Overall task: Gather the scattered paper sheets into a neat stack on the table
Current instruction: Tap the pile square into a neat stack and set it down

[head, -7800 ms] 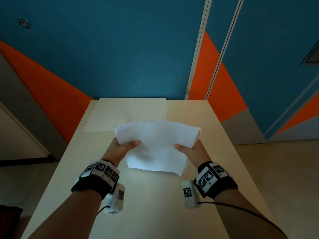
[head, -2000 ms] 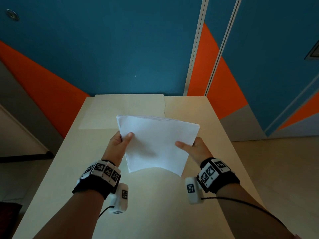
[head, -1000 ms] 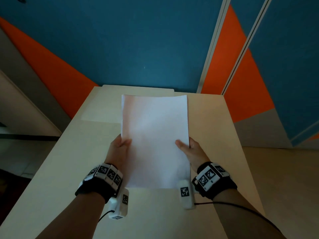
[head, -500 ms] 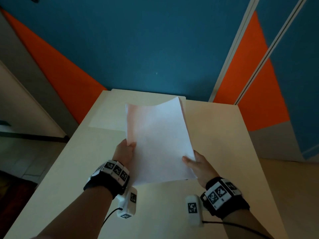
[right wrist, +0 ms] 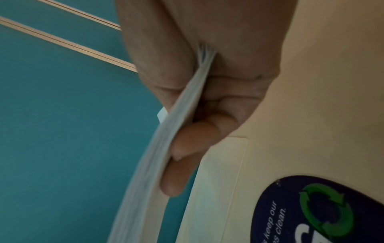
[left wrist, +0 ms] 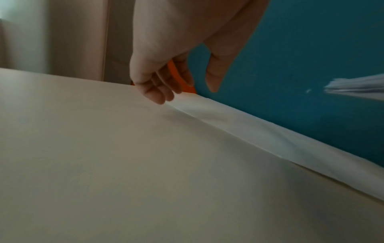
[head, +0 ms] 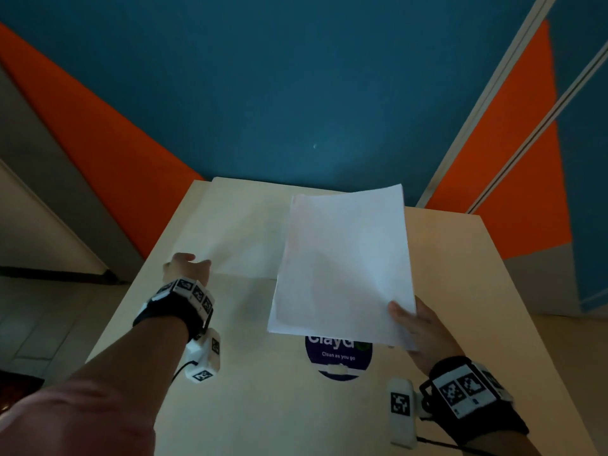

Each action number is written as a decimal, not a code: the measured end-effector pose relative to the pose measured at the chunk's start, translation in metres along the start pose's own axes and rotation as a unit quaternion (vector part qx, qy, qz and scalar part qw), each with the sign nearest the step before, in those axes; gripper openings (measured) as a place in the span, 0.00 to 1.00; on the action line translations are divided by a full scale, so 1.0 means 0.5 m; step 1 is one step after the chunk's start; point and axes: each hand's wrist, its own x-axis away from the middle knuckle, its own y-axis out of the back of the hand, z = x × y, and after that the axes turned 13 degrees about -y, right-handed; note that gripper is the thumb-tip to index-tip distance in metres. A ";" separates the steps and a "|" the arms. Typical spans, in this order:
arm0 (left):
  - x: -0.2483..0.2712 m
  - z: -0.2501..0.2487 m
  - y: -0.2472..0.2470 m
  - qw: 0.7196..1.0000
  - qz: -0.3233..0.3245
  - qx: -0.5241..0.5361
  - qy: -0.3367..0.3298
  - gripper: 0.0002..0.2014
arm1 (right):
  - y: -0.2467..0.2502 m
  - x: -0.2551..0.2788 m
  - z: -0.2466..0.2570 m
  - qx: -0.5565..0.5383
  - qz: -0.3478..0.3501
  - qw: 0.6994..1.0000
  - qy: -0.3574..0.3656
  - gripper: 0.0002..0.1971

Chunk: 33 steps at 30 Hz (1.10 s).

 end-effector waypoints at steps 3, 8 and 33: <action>-0.046 0.005 0.015 0.996 -0.006 -0.078 0.032 0.34 | -0.001 -0.013 -0.011 -0.003 0.000 1.000 -0.010 0.40; -0.108 0.031 0.008 0.971 0.030 -0.235 0.041 0.55 | 0.004 -0.030 -0.032 -0.011 -0.028 0.999 -0.024 0.38; 0.036 0.131 0.044 0.992 0.074 0.097 -0.020 0.19 | 0.016 0.114 -0.054 -0.042 -0.050 0.995 -0.077 0.12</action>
